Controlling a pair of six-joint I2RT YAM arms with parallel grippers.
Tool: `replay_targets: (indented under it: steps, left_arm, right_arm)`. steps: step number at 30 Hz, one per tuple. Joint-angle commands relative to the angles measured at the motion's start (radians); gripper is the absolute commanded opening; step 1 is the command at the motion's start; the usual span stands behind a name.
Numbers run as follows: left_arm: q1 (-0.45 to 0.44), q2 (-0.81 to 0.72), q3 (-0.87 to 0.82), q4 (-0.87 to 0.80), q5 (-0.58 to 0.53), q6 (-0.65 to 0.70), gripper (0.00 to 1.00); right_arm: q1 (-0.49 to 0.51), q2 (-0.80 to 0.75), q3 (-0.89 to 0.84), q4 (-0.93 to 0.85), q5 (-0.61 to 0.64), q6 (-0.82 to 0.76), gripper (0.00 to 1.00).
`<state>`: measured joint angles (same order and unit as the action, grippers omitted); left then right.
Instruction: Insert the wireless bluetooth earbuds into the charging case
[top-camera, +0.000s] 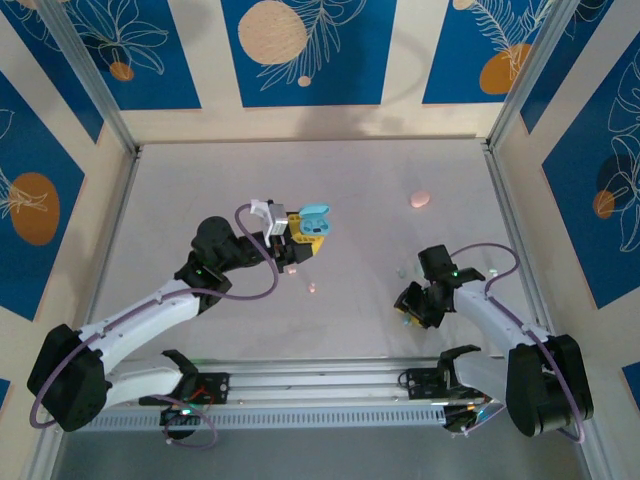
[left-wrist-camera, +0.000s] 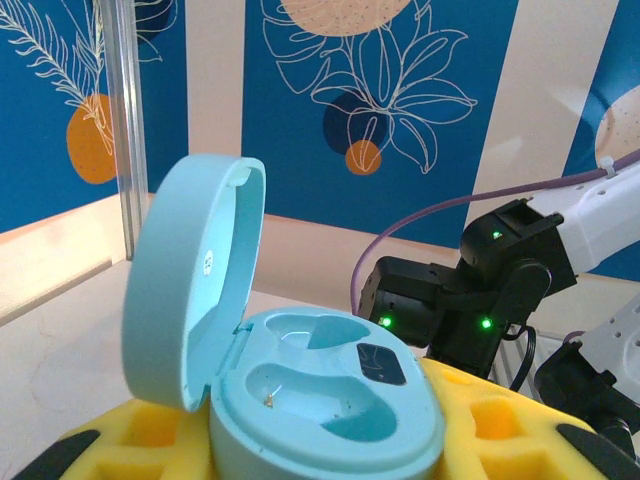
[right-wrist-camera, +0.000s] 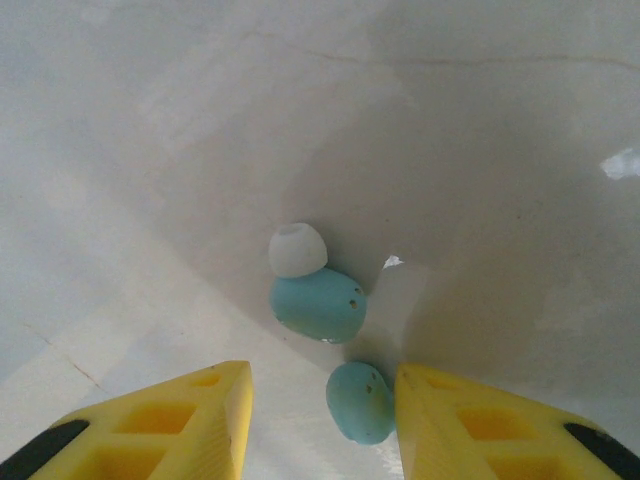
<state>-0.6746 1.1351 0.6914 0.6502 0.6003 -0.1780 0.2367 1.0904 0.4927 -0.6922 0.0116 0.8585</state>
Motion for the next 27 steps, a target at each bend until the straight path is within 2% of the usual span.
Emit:
replay_targets:
  steps: [1, 7, 19, 27]
  left_arm:
    - [-0.009, -0.004, 0.007, 0.017, 0.002, -0.002, 0.25]
    - [-0.008, 0.000, 0.009, 0.016, 0.002, -0.001, 0.25]
    - [-0.008, 0.008, 0.017, 0.011, 0.007, 0.000, 0.25]
    - [-0.008, 0.009, 0.019, 0.005, 0.008, 0.004, 0.25]
  right_arm:
    - [0.013, 0.000, -0.011, -0.010, -0.001, 0.021, 0.42]
    - [0.039, 0.000, -0.001, -0.022, -0.009, 0.029, 0.38]
    - [0.091, 0.059, 0.053, -0.083, 0.079, 0.024, 0.34]
    - [0.120, 0.097, 0.073, -0.082, 0.090, 0.010, 0.26]
